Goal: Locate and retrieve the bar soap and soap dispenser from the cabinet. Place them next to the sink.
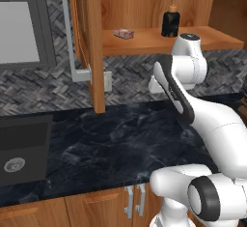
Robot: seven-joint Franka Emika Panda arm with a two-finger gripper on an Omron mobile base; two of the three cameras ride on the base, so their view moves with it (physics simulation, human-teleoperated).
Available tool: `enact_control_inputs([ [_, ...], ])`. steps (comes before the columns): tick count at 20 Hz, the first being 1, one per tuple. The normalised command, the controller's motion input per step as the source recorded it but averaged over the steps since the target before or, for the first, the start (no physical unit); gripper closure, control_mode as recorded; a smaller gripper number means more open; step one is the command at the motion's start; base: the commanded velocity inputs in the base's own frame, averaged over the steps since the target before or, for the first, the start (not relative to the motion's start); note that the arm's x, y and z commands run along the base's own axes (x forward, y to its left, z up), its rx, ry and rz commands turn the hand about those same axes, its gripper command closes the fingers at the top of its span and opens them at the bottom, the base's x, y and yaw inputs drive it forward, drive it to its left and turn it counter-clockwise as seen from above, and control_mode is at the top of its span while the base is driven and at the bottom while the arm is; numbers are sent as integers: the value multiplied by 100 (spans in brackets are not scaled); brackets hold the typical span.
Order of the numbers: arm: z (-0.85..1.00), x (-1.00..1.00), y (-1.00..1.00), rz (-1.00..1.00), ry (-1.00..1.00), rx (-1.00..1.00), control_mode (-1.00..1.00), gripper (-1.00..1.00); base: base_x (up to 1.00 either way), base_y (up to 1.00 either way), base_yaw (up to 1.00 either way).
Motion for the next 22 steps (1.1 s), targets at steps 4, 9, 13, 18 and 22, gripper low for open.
enact_control_inputs([
  [4, 1, -13, 0, 0, -4, 0, -100, -100, 0, 0, 0],
  [9, 6, -29, 0, -3, -4, 0, -100, -100, 0, 0, 0],
  [13, 27, -26, 0, -2, -18, 0, -100, -100, 0, 0, 0],
  [18, 31, -24, 0, -8, -3, -5, -100, -100, 0, 0, 0],
  [22, 34, -18, -2, -22, -8, 0, -100, -100, 0, 0, 0],
])
